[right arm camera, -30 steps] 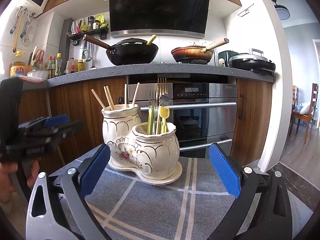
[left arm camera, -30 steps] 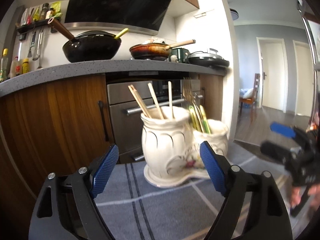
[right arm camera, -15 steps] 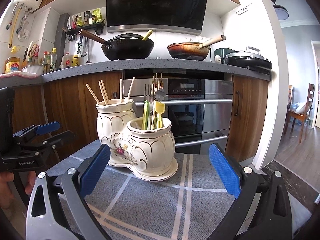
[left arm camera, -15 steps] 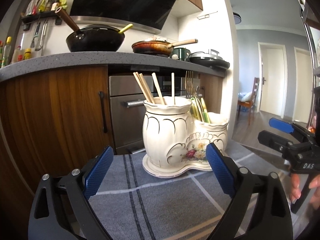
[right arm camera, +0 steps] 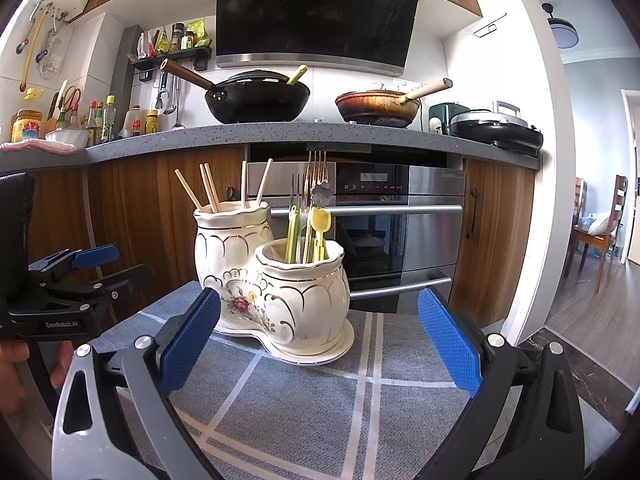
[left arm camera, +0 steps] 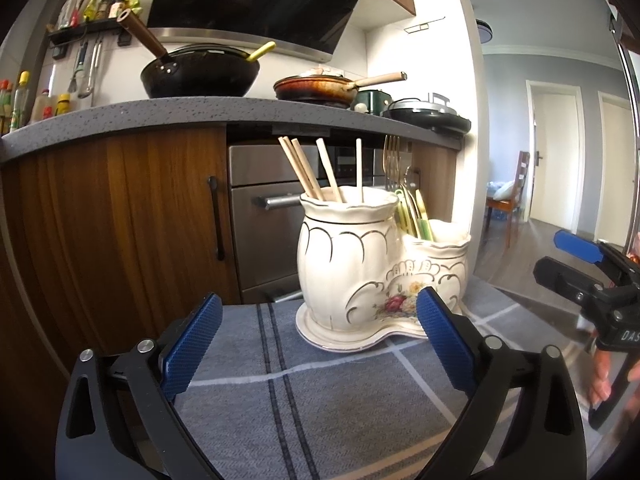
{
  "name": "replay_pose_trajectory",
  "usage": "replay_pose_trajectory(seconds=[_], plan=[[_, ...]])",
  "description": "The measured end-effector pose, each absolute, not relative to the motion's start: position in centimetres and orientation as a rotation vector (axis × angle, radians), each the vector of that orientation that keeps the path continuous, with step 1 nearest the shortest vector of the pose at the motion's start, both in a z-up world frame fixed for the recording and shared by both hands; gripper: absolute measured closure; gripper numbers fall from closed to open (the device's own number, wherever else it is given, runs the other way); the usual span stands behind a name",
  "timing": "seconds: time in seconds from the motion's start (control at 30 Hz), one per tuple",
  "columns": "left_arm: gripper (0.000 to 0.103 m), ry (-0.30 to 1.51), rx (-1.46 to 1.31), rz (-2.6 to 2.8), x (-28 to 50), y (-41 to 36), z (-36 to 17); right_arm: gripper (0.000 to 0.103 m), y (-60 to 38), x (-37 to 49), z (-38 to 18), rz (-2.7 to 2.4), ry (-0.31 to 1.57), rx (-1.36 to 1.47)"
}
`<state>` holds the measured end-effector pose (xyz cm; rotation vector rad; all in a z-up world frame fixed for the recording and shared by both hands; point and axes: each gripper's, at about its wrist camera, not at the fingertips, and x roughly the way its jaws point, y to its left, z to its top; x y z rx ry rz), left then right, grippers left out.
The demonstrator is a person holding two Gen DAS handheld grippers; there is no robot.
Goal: Organize utensils
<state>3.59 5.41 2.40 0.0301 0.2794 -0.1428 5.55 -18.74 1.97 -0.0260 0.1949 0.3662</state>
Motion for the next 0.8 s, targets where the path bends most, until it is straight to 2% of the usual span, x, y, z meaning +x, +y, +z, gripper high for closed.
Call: replay_pose_trajectory(seconds=[0.8], plan=[[0.006,0.278,0.031,-0.129,3.45,5.59,2.38,0.005,-18.76,5.52,2.01,0.363,0.199,-0.026]])
